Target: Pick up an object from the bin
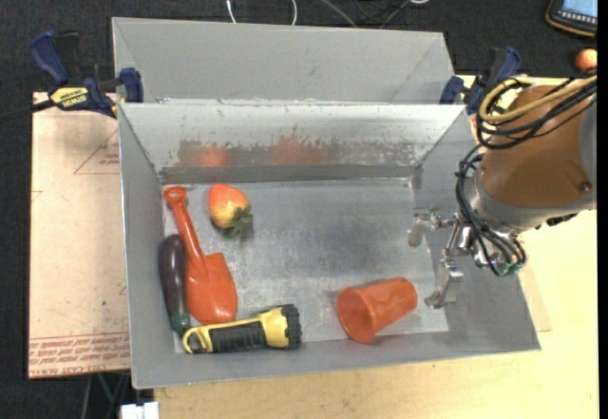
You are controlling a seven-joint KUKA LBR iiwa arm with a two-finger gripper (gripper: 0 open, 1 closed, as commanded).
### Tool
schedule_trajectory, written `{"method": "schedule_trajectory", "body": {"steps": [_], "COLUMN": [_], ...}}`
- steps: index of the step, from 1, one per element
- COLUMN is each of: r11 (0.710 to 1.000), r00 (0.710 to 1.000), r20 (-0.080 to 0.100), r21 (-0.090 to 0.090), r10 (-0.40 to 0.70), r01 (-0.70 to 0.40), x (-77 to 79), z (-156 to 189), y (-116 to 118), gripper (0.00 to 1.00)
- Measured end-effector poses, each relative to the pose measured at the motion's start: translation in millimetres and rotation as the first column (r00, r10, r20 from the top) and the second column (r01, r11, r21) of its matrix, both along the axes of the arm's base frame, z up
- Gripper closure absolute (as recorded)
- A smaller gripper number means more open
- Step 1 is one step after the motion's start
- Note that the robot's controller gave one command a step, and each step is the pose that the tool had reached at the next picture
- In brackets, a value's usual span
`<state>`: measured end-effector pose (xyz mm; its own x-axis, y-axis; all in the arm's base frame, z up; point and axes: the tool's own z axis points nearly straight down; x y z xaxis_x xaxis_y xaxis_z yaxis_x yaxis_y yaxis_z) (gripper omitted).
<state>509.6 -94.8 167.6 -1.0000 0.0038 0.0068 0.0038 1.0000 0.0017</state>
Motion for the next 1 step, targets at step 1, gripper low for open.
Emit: {"method": "schedule_trajectory", "body": {"steps": [1], "r11": [1.000], "r00": [1.000], "r20": [0.008], "r21": [-0.001], "r10": [0.004], "r01": [-0.004], "x": [2.0], "z": [3.9], "y": [0.5], "gripper": [0.00]}}
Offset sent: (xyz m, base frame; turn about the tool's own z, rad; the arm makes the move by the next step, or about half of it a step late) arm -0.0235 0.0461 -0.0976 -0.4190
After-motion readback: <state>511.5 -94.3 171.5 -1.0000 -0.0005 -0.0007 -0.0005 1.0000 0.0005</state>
